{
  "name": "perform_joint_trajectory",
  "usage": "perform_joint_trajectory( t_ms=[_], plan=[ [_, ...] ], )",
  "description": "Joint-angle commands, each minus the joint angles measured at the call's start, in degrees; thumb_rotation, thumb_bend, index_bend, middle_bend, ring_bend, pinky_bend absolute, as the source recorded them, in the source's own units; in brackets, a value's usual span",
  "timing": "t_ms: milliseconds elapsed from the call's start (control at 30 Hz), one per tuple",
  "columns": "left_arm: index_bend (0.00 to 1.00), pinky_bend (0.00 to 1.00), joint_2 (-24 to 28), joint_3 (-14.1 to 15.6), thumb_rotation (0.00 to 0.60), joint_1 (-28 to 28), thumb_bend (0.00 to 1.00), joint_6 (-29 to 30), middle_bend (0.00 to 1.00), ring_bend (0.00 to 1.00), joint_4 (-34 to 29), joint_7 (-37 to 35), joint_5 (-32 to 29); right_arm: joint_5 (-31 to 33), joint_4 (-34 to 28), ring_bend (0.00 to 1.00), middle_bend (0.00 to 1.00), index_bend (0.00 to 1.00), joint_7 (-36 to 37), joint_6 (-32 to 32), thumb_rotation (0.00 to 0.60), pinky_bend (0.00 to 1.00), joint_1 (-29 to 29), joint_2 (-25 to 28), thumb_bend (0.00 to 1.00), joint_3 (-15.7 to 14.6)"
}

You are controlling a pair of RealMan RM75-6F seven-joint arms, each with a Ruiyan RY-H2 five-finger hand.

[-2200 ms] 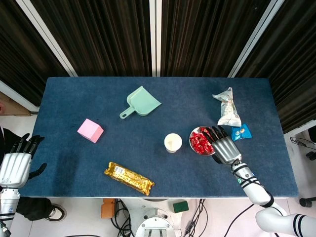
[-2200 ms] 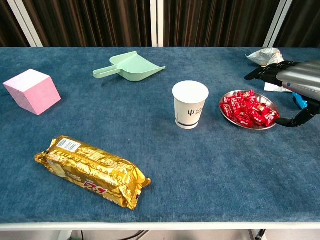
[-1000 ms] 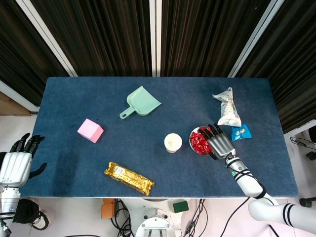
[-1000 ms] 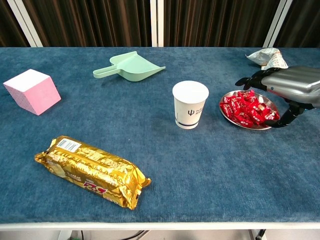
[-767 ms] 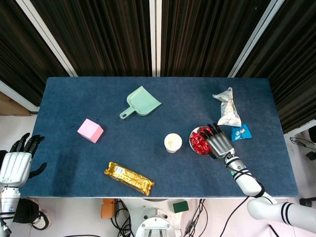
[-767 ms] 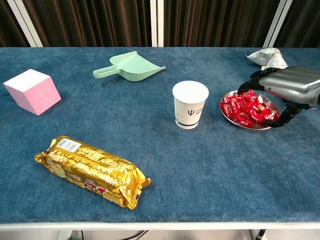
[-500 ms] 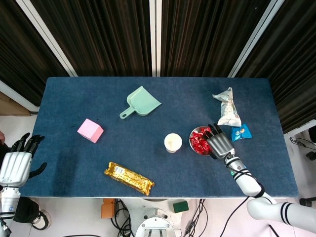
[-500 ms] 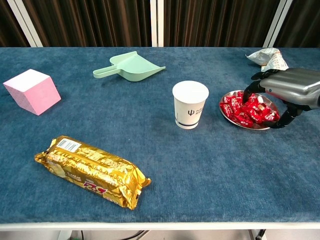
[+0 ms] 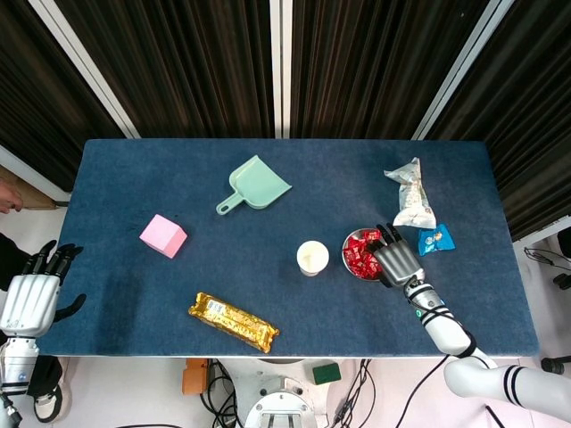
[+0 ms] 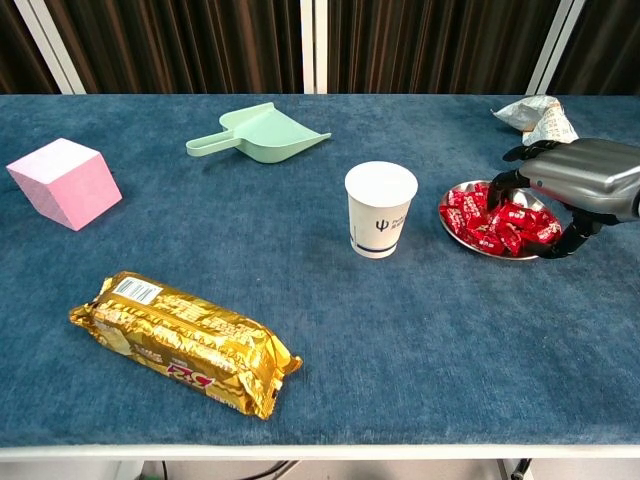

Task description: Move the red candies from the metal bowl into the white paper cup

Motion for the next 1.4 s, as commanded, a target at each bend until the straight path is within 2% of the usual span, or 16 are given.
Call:
perform_joint_trajectory(
  t_ms=[33,400,667,900,1400],
  plan=[
    [0.17,0.20,0.0,0.0,0.600,0.0,0.18,-0.1,0.15,0.06,0.0,0.1,0.0,0.1,0.3,0.00,0.31,0.32,0.0,0.0,0.600,0.00,0.0,-0.3,0.32,-0.1],
    [0.17,0.20,0.0,0.0,0.600,-0.1,0.19,-0.2,0.15,0.06,-0.1,0.3,-0.2,-0.2,1.9,0.00,0.37,0.40,-0.3,0.9,0.600,0.00,0.2,-1.9,0.33,-0.3],
    [0.17,0.20,0.0,0.0,0.600,-0.2,0.19,-0.5,0.15,0.06,-0.2,0.3,-0.4,-0.6,3.3,0.00,0.44,0.54,-0.8,2.0,0.600,0.00,0.0,-3.1,0.40,-0.3],
    [0.17,0.20,-0.1,0.0,0.600,-0.3,0.19,-0.6,0.15,0.06,-0.2,0.6,-0.4,-1.2,4.1,0.01,0.45,0.61,-0.9,2.5,0.600,0.00,0.0,-3.8,0.44,-0.2],
    [0.17,0.20,0.0,0.0,0.600,-0.4,0.19,-1.0,0.15,0.06,-0.5,0.8,-0.9,-3.1,6.7,0.09,0.59,0.74,-0.4,4.6,0.600,0.00,-0.4,-5.7,0.49,0.1]
  ],
)
